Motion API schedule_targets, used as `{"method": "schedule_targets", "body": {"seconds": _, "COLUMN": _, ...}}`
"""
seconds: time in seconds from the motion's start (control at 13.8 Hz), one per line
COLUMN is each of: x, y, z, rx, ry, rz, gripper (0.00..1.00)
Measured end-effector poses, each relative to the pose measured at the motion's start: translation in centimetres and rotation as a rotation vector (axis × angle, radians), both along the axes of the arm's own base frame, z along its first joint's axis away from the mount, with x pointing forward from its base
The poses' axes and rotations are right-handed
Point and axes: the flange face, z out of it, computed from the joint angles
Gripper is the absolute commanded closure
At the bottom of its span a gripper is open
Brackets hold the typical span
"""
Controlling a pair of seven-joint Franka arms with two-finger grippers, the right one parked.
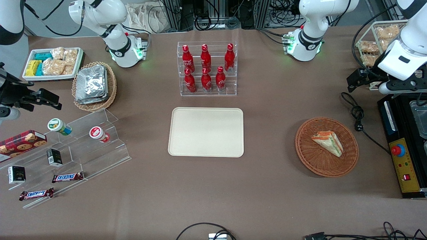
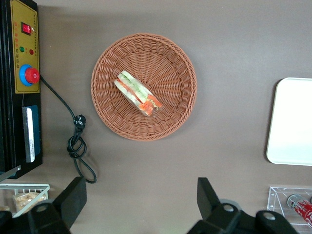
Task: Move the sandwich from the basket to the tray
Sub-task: 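Move the left gripper down over the wrapped sandwich in the wicker basket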
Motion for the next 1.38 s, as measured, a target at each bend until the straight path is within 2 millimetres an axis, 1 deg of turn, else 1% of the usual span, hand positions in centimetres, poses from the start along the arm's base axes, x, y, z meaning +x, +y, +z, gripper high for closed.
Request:
{"method": "schedule_targets", "body": {"seconds": 0.29, "x": 0.1, "y": 0.1, "z": -0.1, "rx": -0.004, "ry": 0.002, "rz": 0.003, "gripper": 0.00}}
{"method": "schedule_targets", "body": {"seconds": 0.44, "x": 0.5, "y": 0.2, "z": -1.1, "rx": -0.006, "ry": 0.023, "rz": 0.004, "gripper": 0.00}}
{"method": "schedule_targets", "body": {"seconds": 0.51, "x": 1.0, "y": 0.3, "z": -2.3, "rx": -0.008, "ry": 0.040, "rz": 0.007, "gripper": 0.00}}
{"method": "schedule_targets", "body": {"seconds": 0.58, "x": 1.7, "y": 0.4, "z": -3.9, "rx": -0.010, "ry": 0.046, "rz": 0.029, "gripper": 0.00}}
{"method": "schedule_targets", "body": {"seconds": 0.73, "x": 2.8, "y": 0.6, "z": -7.6, "rx": -0.014, "ry": 0.041, "rz": 0.133, "gripper": 0.00}}
{"method": "schedule_targets", "body": {"seconds": 0.87, "x": 3.3, "y": 0.9, "z": -11.2, "rx": -0.001, "ry": 0.037, "rz": 0.268, "gripper": 0.00}}
{"method": "schedule_targets", "body": {"seconds": 1.02, "x": 3.5, "y": 1.2, "z": -14.3, "rx": 0.035, "ry": 0.051, "rz": 0.374, "gripper": 0.00}}
{"method": "schedule_targets", "body": {"seconds": 1.24, "x": 4.7, "y": 1.6, "z": -19.1, "rx": 0.076, "ry": 0.062, "rz": 0.481, "gripper": 0.00}}
{"method": "schedule_targets", "body": {"seconds": 1.38, "x": 5.5, "y": 1.7, "z": -23.0, "rx": 0.100, "ry": 0.044, "rz": 0.551, "gripper": 0.00}}
